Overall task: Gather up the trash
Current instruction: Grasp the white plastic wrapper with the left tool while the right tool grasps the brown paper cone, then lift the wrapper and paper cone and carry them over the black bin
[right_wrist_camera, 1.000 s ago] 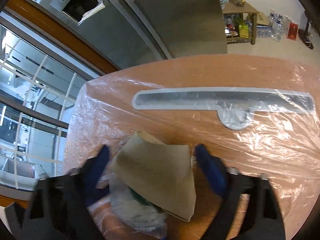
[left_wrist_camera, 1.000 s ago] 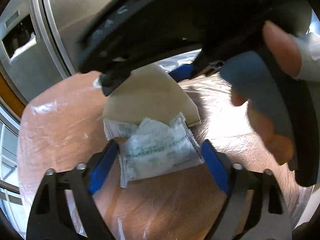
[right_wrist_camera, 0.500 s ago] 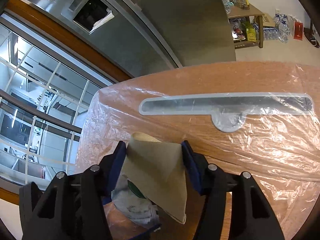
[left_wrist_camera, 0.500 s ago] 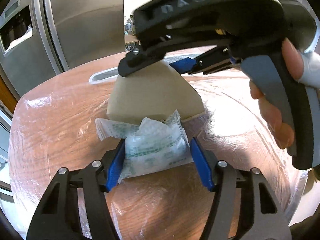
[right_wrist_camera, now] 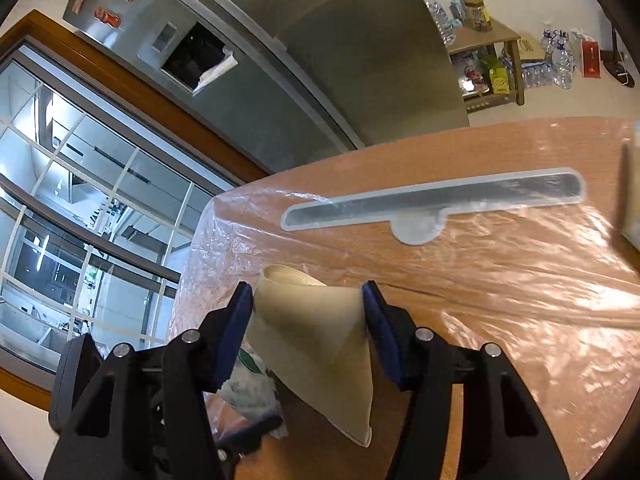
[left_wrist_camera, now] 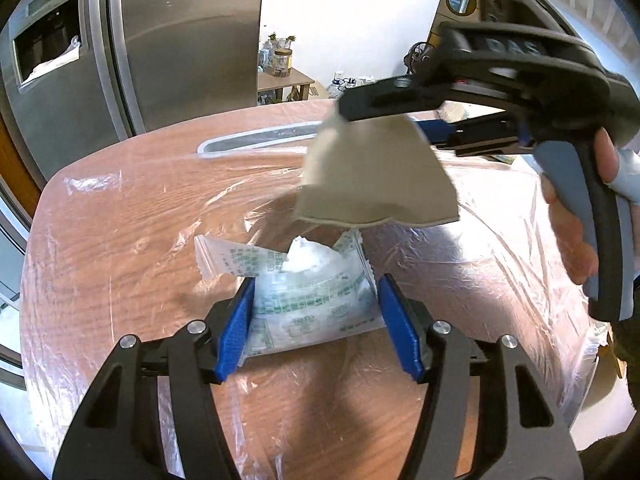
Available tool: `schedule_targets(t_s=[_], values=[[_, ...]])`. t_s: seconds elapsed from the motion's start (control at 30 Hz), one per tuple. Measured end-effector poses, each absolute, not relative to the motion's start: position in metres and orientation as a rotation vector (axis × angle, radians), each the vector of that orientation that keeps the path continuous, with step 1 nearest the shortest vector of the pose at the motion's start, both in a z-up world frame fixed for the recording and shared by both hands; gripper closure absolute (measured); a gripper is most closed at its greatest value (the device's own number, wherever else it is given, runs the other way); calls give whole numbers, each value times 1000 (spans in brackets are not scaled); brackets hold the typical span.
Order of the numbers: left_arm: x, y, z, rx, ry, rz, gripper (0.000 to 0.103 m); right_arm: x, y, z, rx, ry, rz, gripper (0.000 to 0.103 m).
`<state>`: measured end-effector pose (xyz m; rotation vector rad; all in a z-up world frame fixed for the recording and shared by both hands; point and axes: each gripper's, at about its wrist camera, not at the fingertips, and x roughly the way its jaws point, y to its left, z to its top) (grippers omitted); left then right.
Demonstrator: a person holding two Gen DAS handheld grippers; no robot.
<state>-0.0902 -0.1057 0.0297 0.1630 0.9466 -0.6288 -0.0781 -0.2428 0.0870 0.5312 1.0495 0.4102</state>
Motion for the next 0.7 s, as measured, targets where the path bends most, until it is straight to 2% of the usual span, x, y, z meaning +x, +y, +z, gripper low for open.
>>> schedule_targets(t_s=[0.7], values=[[-127,-113,41,157,931,-658,48,-167,-287,96,546,991,372,48]])
